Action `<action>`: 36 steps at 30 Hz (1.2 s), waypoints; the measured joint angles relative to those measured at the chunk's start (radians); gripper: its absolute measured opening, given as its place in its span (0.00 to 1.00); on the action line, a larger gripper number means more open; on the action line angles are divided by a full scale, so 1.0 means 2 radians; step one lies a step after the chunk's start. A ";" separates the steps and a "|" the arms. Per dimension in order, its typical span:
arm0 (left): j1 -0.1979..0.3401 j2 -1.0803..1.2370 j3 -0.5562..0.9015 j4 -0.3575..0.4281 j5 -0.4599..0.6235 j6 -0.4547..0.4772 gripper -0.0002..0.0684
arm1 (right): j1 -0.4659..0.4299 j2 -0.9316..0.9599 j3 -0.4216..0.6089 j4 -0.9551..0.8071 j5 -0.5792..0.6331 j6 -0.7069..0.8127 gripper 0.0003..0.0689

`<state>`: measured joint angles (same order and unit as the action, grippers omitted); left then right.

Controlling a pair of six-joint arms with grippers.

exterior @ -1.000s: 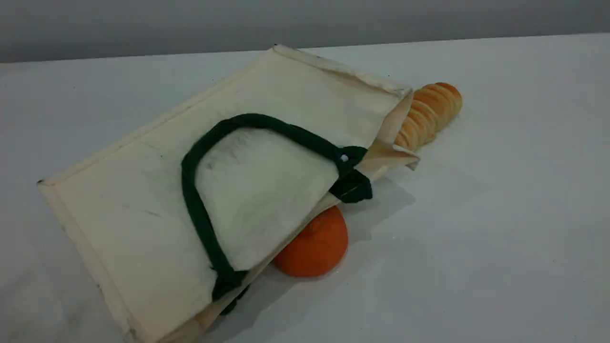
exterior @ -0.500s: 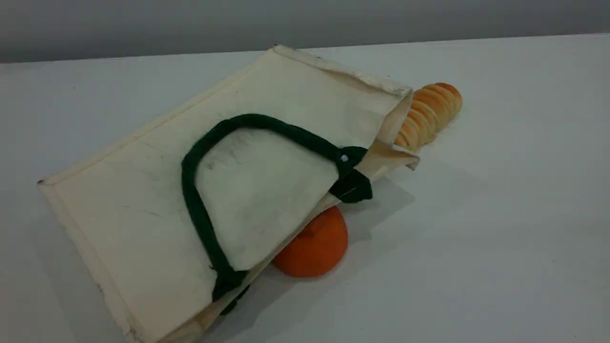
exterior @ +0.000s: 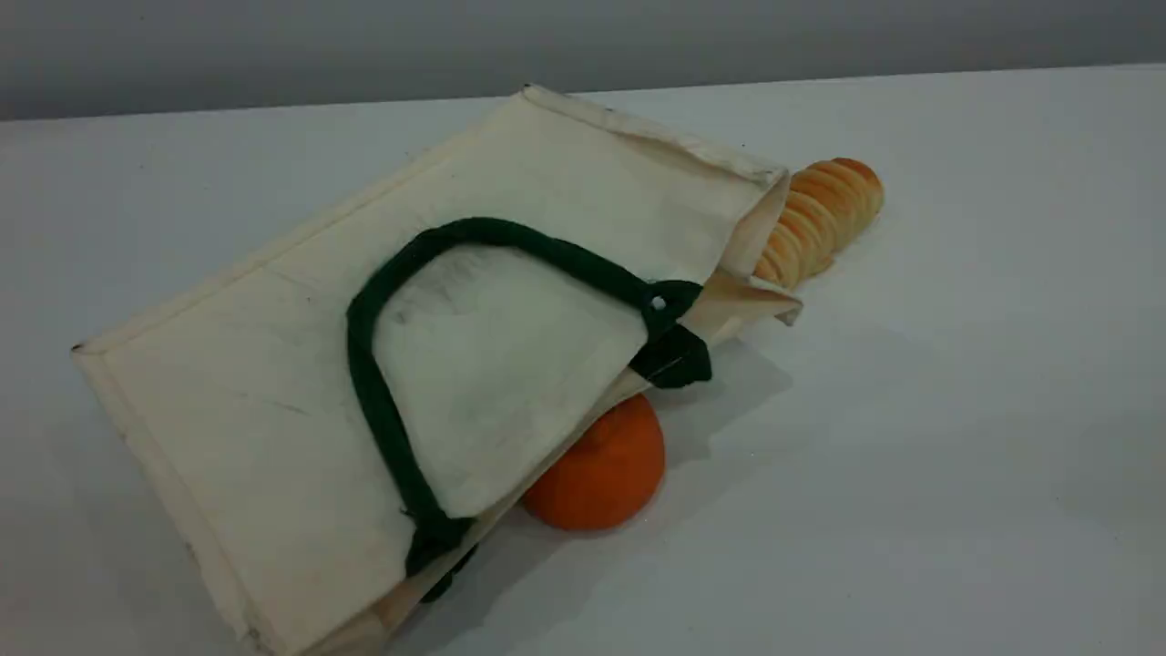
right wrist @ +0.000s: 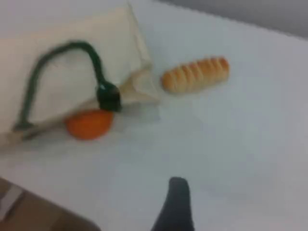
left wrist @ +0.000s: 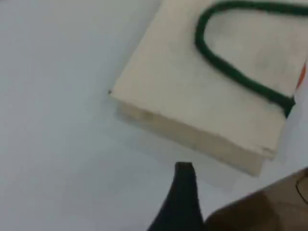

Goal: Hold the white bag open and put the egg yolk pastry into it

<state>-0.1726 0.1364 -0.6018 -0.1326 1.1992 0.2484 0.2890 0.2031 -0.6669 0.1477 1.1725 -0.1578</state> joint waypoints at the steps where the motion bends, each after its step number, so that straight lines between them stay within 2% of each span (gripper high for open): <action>1: 0.000 0.000 0.007 0.000 -0.006 0.000 0.86 | 0.000 0.000 0.012 -0.002 -0.005 0.000 0.86; 5: 0.000 0.000 0.021 -0.001 -0.013 -0.013 0.86 | 0.000 0.000 0.057 -0.002 -0.027 0.000 0.86; 8: 0.000 0.000 0.021 -0.001 -0.014 -0.016 0.86 | 0.000 0.000 0.072 0.000 -0.037 0.000 0.86; 11: 0.000 0.000 0.021 -0.001 -0.016 -0.025 0.86 | 0.000 0.000 0.072 0.002 -0.053 0.000 0.86; 21: 0.000 0.000 0.043 0.003 -0.045 -0.028 0.86 | 0.000 0.000 0.072 0.003 -0.039 0.009 0.86; 24: 0.000 0.000 0.048 0.006 -0.059 -0.041 0.86 | 0.000 0.000 0.072 0.003 -0.039 0.009 0.86; 30: 0.000 0.000 0.048 0.042 -0.060 -0.098 0.86 | 0.000 0.000 0.072 0.003 -0.041 0.009 0.86; 36: 0.000 0.000 0.048 0.042 -0.060 -0.102 0.86 | 0.000 0.000 0.072 0.003 -0.038 0.009 0.86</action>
<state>-0.1726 0.1364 -0.5057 -0.0478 1.0786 0.0448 0.2890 0.2031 -0.5236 0.1542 1.0967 -0.1399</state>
